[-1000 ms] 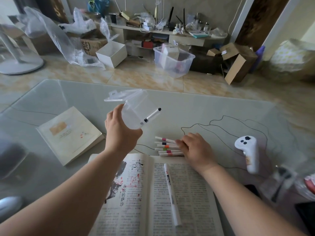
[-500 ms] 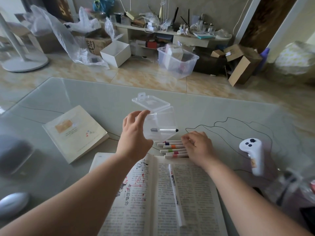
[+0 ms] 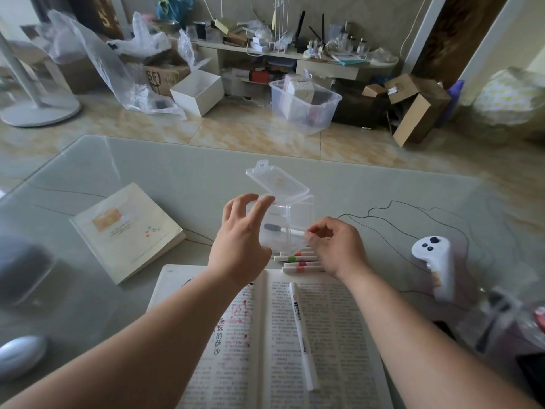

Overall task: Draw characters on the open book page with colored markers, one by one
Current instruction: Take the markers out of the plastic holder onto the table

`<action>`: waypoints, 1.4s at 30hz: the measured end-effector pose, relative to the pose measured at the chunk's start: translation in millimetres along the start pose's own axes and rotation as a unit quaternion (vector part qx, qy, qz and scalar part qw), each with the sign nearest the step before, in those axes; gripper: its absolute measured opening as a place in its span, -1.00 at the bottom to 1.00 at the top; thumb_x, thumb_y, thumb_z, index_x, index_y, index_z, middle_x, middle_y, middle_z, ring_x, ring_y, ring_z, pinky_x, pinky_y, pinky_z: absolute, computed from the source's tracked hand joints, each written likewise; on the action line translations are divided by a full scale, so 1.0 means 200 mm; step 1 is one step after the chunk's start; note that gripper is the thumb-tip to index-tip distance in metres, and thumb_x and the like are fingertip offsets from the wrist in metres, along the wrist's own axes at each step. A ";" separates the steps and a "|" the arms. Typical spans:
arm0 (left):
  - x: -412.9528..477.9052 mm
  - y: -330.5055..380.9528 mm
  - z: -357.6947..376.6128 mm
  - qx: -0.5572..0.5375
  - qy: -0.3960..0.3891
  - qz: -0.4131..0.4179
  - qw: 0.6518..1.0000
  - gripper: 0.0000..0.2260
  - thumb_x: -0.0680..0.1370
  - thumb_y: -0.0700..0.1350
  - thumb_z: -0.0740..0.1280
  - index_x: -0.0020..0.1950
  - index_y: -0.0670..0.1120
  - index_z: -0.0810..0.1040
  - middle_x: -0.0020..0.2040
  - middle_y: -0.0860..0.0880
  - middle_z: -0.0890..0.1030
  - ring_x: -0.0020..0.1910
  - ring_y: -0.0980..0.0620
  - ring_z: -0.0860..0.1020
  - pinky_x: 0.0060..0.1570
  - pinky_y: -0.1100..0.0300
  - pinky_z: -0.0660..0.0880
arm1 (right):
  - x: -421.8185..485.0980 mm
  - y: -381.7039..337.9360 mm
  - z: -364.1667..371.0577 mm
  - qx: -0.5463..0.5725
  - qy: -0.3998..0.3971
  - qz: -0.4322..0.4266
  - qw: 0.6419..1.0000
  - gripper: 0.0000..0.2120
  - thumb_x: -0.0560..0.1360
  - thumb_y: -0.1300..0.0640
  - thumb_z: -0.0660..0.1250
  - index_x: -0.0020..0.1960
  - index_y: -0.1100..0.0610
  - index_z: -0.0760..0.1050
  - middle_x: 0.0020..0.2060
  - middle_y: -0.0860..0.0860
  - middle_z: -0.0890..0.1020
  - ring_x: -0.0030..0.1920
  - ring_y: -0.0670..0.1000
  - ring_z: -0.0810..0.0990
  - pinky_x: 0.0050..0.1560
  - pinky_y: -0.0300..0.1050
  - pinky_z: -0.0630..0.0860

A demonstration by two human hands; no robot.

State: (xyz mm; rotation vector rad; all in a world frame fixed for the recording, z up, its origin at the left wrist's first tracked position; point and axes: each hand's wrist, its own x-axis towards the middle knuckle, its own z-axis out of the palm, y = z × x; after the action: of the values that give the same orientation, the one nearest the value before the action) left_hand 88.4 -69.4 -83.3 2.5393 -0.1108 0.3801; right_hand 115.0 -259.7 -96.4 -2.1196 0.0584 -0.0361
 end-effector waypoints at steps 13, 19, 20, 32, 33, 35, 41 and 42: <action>0.06 -0.06 -0.04 -0.134 -0.001 -0.177 0.975 -0.16 0.36 -0.14 0.52 0.55 0.03 0.16 0.45 -0.01 0.36 0.38 -0.02 0.37 0.15 0.24 0.33 | 0.06 0.02 -0.27 0.277 0.046 0.013 0.960 -0.84 0.50 0.41 0.39 -0.21 0.21 0.58 -0.35 0.09 0.71 -0.27 0.02 0.71 -0.08 -0.12 0.64; 0.08 -0.11 -0.02 -0.174 -0.022 -0.266 0.948 -0.17 0.39 0.03 0.53 0.53 0.01 0.15 0.33 -0.04 0.52 0.21 -0.12 0.53 0.10 0.06 0.48 | 0.02 0.13 -0.31 0.145 -0.021 0.032 0.989 -0.84 0.46 0.38 0.45 -0.21 0.16 0.61 -0.29 0.08 0.70 -0.19 0.05 0.62 -0.02 -0.06 0.52; 0.08 -0.11 -0.02 -0.180 -0.026 -0.262 0.948 -0.19 0.39 0.05 0.53 0.52 0.04 0.17 0.32 -0.01 0.53 0.21 -0.10 0.54 0.13 0.03 0.50 | 0.01 0.14 -0.29 0.082 -0.040 0.014 0.996 -0.87 0.45 0.33 0.49 -0.21 0.14 0.63 -0.28 0.07 0.70 -0.21 0.02 0.61 -0.05 -0.05 0.52; 0.09 -0.06 -0.03 -0.240 -0.087 -0.312 0.915 -0.28 0.44 -0.02 0.48 0.53 -0.09 0.28 0.24 -0.03 0.57 0.09 -0.04 0.61 0.02 0.11 0.52 | -0.07 0.10 -0.17 -0.078 0.013 -0.034 0.996 -0.89 0.40 0.15 0.52 -0.22 0.00 0.61 -0.13 0.01 0.67 -0.12 -0.03 0.55 -0.09 -0.18 0.40; 0.08 -0.06 -0.04 -0.263 -0.083 -0.324 0.905 -0.29 0.41 -0.04 0.49 0.52 -0.09 0.31 0.16 -0.04 0.61 0.03 -0.05 0.64 0.08 0.06 0.56 | -0.09 0.08 -0.17 -0.070 0.039 -0.042 0.996 -0.89 0.41 0.15 0.51 -0.25 0.05 0.60 -0.23 0.01 0.66 -0.21 -0.03 0.54 -0.15 -0.17 0.42; 0.07 -0.06 -0.08 -0.285 -0.074 -0.355 0.887 -0.33 0.34 -0.06 0.47 0.44 -0.09 0.41 0.03 -0.06 0.66 -0.05 -0.08 0.67 0.11 -0.03 0.58 | -0.15 0.02 -0.18 -0.090 0.016 -0.039 0.995 -0.76 0.43 0.08 0.50 -0.32 0.14 0.52 -0.42 -0.03 0.56 -0.37 -0.02 0.46 -0.27 -0.15 0.40; -0.05 0.05 -0.25 -0.289 -0.075 -0.326 0.897 -0.85 0.45 -0.20 0.41 0.01 -0.14 0.62 -0.18 -0.14 0.69 -0.27 -0.06 0.64 -0.08 -0.06 0.65 | -0.41 -0.24 -0.15 -0.352 -0.310 0.106 0.877 -0.60 0.34 -0.27 0.45 -0.26 0.07 0.52 -0.34 -0.03 0.59 -0.33 -0.02 0.54 -0.32 -0.13 0.42; -0.09 0.08 -0.28 -0.271 -0.112 -0.303 0.907 -0.91 0.47 -0.20 0.41 -0.04 -0.13 0.63 -0.18 -0.15 0.70 -0.30 -0.03 0.63 -0.12 -0.02 0.64 | -0.46 -0.26 -0.13 -0.369 -0.318 0.114 0.866 -0.69 0.37 -0.16 0.45 -0.20 0.09 0.56 -0.28 0.01 0.63 -0.29 0.00 0.59 -0.30 -0.14 0.46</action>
State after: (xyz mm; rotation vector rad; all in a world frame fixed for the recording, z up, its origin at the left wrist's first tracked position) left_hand 54.5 -52.0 -34.9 1.9198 0.4239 -0.1755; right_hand 24.2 -248.8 -39.0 -2.7529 -0.0875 0.9678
